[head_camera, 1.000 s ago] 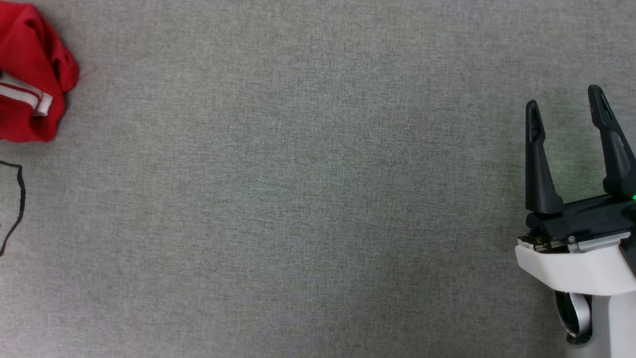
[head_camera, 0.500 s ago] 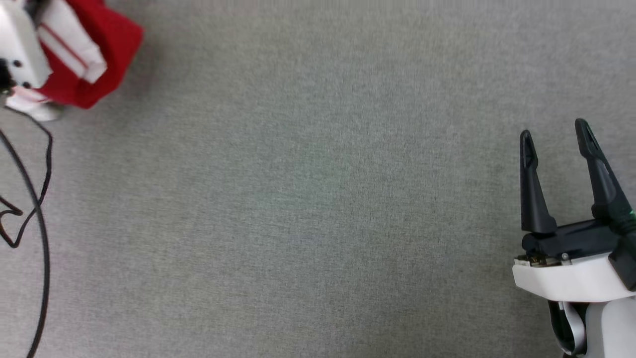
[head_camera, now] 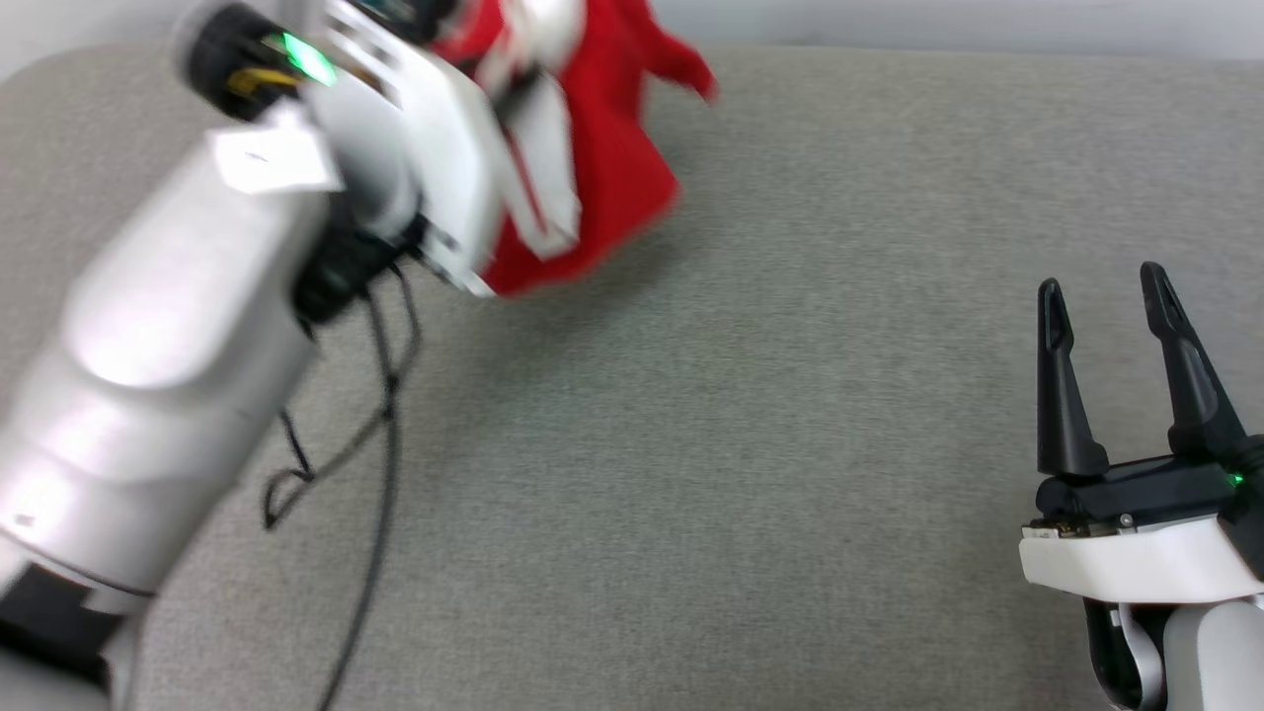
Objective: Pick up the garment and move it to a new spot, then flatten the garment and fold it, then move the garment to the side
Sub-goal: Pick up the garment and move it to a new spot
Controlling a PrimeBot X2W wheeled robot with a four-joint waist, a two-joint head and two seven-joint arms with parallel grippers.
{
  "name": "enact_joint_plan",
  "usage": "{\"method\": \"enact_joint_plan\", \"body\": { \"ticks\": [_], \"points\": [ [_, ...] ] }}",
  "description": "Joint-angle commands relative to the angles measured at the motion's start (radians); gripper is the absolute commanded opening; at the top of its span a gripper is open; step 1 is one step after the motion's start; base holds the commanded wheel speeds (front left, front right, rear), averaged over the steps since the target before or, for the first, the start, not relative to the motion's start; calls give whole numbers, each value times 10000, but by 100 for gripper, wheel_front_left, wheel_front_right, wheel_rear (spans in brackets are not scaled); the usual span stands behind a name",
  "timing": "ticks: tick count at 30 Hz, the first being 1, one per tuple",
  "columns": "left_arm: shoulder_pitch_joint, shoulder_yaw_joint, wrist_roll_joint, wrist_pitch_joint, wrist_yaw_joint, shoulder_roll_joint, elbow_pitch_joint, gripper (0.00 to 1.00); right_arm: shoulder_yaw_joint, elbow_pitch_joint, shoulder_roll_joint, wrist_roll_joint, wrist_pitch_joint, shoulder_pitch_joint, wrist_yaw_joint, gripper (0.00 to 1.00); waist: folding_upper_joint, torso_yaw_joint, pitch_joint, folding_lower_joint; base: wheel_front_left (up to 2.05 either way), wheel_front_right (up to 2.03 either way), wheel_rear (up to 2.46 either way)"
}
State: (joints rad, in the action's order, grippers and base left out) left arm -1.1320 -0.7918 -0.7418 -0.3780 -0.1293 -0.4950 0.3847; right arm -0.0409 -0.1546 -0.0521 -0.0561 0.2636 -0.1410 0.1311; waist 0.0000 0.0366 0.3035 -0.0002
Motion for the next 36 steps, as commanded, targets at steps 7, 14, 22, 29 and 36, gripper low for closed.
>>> {"method": "enact_joint_plan", "body": {
  "ticks": [7,14,22,29,36],
  "points": [
    [422,-2147,-244,264,2,1404,-487,0,-102,41,30,-231,17,81,-7,100,0,-1042,-181,2,0,0,0],
    [609,-4252,-822,587,1,2732,92,0,-301,58,32,-334,17,37,-7,100,0,-1596,32,2,0,0,0],
    [1737,-4883,-1143,278,1,3669,1022,0,-489,20,33,-466,17,-225,-7,100,0,-1926,403,2,0,0,0],
    [2206,-4901,-858,425,0,3778,1303,100,-436,141,31,-461,17,-82,-7,100,0,-1848,383,2,0,0,0],
    [1602,-4444,-1176,2881,1,3907,1671,100,-537,315,30,-423,17,143,-7,100,0,-1476,-86,2,0,0,0]
  ]
}}
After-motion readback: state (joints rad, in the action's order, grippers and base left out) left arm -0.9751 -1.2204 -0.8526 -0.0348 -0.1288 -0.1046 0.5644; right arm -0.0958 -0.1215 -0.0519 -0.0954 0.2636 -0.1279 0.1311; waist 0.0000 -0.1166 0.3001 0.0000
